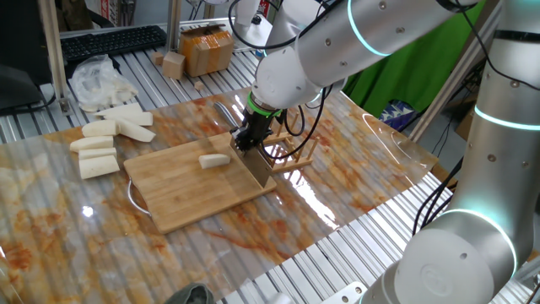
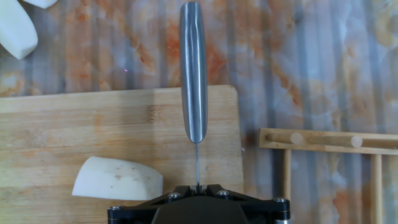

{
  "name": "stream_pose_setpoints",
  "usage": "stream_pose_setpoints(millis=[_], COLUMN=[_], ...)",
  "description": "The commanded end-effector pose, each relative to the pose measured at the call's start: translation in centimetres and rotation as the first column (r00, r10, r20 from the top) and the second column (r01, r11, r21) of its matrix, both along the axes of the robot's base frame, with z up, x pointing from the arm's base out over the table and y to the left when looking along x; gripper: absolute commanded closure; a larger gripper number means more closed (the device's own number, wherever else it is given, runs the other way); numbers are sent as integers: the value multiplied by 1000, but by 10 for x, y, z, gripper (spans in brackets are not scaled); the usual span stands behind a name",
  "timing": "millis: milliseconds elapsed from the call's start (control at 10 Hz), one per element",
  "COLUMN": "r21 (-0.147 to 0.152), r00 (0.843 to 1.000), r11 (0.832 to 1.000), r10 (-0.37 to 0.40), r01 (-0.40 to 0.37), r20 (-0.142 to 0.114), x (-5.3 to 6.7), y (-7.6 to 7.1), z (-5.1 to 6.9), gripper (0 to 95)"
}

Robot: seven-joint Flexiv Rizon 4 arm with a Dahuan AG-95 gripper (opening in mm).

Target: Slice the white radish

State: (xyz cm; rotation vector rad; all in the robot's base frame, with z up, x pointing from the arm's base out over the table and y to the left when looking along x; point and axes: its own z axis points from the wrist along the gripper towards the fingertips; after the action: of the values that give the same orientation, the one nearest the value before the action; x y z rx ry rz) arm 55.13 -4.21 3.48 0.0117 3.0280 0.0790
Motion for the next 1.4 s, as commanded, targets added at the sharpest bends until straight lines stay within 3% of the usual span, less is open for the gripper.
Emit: stream_pose_setpoints(millis=[100,200,300,900,1400], r21=[-1,-1,-1,9,3], r00=[1000,1000,1000,1000,1000], r11=[1000,1000,1000,1000,1000], r10=[-2,-3,1,-11,-19], r01=[2,3,-1,11,19], r20=[-1,-1,0,8,6], x=[0,0,0,-3,-3], y=[1,1,1,1,1], z=[-6,-6,-6,-16,-16], gripper=[760,760,950,950,950])
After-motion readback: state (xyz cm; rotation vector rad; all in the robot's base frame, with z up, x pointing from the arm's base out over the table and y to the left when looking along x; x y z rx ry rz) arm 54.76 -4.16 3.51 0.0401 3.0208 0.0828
